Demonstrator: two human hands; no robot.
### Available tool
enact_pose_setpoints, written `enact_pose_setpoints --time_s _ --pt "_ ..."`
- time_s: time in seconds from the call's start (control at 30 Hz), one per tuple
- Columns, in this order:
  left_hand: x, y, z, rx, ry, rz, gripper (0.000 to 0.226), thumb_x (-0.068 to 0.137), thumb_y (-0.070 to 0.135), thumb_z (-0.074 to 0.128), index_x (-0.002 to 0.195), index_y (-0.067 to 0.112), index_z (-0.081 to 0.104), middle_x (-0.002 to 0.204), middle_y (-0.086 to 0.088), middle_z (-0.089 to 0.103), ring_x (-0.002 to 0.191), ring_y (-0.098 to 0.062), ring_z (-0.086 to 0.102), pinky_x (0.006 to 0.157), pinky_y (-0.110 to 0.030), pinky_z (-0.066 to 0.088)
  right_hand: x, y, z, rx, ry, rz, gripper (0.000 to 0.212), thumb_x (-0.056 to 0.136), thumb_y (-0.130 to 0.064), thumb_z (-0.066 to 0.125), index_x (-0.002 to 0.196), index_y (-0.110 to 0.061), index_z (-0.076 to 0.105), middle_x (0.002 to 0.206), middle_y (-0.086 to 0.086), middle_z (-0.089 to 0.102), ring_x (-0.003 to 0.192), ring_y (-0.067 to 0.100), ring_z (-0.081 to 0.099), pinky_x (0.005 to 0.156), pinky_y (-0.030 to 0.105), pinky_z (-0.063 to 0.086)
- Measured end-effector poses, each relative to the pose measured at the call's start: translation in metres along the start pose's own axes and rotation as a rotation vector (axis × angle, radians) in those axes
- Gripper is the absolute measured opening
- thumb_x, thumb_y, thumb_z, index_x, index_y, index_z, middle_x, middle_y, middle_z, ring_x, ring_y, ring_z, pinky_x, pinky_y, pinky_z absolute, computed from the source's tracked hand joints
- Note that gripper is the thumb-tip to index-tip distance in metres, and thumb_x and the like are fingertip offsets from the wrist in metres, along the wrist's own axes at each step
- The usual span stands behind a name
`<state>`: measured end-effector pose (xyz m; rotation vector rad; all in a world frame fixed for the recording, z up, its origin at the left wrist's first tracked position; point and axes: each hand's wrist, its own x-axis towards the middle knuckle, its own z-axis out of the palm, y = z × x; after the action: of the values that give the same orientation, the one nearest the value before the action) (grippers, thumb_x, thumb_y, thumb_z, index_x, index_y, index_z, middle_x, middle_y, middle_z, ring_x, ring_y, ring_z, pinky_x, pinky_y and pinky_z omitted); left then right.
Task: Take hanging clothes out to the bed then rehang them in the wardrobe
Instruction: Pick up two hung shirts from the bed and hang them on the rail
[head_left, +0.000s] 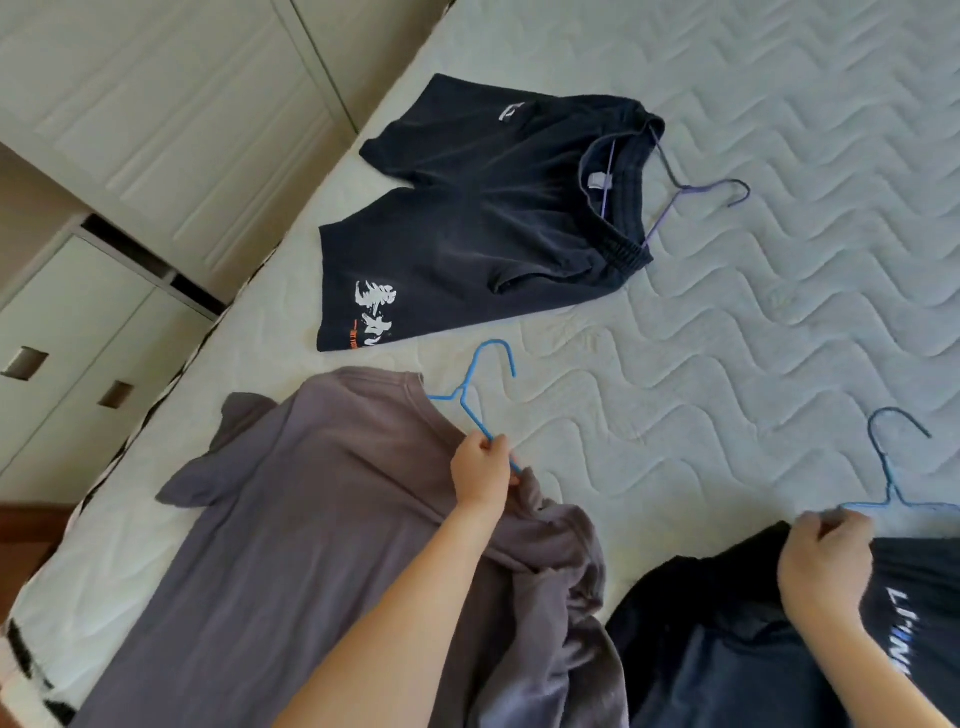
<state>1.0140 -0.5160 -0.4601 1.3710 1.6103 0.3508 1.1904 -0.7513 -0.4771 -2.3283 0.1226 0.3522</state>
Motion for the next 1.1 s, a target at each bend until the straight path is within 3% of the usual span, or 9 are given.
enact_pose_setpoints --time_s 0.17,0.27,0.37,0.53,0.63,0.8,0.9,1.0,1.1 --pt "-0.02 0.018 -0.041 -0.229 -0.025 0.072 0.019 0.092 0.008 0.054 0.073 0.005 0.054 0.066 -0.008 0.062 0.045 -0.006 0.059 0.052 -0.031 0.054 -0.019 -0.042 -0.042 0.252 0.025 -0.053 0.01 0.095 -0.011 0.053 0.101 -0.002 0.052 0.081 0.004 0.055 0.086 0.024 0.052 0.076 0.031 0.041" --pt "-0.034 0.042 -0.065 -0.296 -0.035 0.115 0.018 0.092 0.01 0.055 0.075 0.009 0.057 0.071 -0.009 0.063 0.054 -0.011 0.061 0.049 -0.019 0.052 -0.028 -0.061 -0.068 0.347 0.021 -0.04 0.008 0.093 -0.014 0.057 0.092 -0.007 0.053 0.088 0.013 0.063 0.082 0.026 0.058 0.067 0.018 0.046" --pt "-0.054 0.067 -0.085 -0.341 -0.069 0.154 0.016 0.093 0.011 0.054 0.078 0.014 0.058 0.072 -0.006 0.062 0.066 -0.017 0.059 0.056 -0.02 0.051 -0.046 -0.078 -0.094 0.422 -0.002 -0.008 0.01 0.091 -0.016 0.057 0.083 -0.014 0.052 0.092 0.023 0.069 0.083 0.034 0.064 0.072 0.03 0.048" --pt "-0.103 0.092 -0.126 -0.361 -0.126 0.219 0.007 0.096 0.013 0.054 0.09 0.014 0.051 0.079 -0.006 0.063 0.066 -0.009 0.063 0.059 -0.02 0.05 -0.106 -0.11 -0.141 0.473 -0.063 -0.012 0.008 0.091 -0.012 0.058 0.089 -0.005 0.056 0.093 0.024 0.067 0.078 0.023 0.059 0.07 0.027 0.045" --pt "-0.144 0.106 -0.156 -0.387 -0.192 0.22 0.013 0.096 0.009 0.054 0.103 0.014 0.043 0.081 -0.009 0.063 0.069 -0.014 0.064 0.058 -0.022 0.052 -0.142 -0.125 -0.174 0.501 -0.094 -0.054 0.008 0.09 -0.012 0.06 0.088 -0.005 0.056 0.091 0.022 0.068 0.078 0.025 0.06 0.073 0.031 0.047" --pt "-0.23 0.139 -0.226 -0.36 -0.267 0.26 0.012 0.095 0.004 0.056 0.099 0.008 0.045 0.078 -0.013 0.066 0.073 -0.021 0.063 0.052 -0.019 0.051 -0.201 -0.161 -0.241 0.537 -0.199 -0.175 0.009 0.089 -0.009 0.062 0.083 -0.005 0.056 0.083 0.018 0.067 0.08 0.032 0.064 0.073 0.036 0.049" --pt "-0.276 0.158 -0.273 -0.331 -0.278 0.305 0.007 0.095 0.006 0.056 0.098 0.003 0.049 0.067 -0.003 0.069 0.069 -0.021 0.06 0.054 -0.023 0.046 -0.241 -0.191 -0.282 0.548 -0.298 -0.274 0.01 0.091 -0.008 0.059 0.083 -0.004 0.057 0.078 0.02 0.064 0.071 0.021 0.059 0.07 0.03 0.046" --pt "-0.322 0.179 -0.321 -0.388 -0.264 0.35 0.012 0.095 0.004 0.053 0.084 0.006 0.051 0.058 -0.002 0.062 0.063 -0.02 0.054 0.062 -0.03 0.041 -0.282 -0.223 -0.321 0.597 -0.402 -0.359 0.013 0.097 -0.004 0.049 0.086 -0.001 0.057 0.066 0.01 0.057 0.062 0.016 0.052 0.061 0.019 0.043" --pt "-0.366 0.192 -0.371 -0.441 -0.274 0.4 0.022 0.097 0.006 0.049 0.075 0.006 0.05 0.056 -0.003 0.055 0.059 -0.019 0.051 0.069 -0.034 0.041 -0.323 -0.247 -0.35 0.594 -0.519 -0.47 0.022 0.098 0.0 0.04 0.089 -0.004 0.059 0.058 0.002 0.044 0.059 0.021 0.038 0.059 0.033 0.033"
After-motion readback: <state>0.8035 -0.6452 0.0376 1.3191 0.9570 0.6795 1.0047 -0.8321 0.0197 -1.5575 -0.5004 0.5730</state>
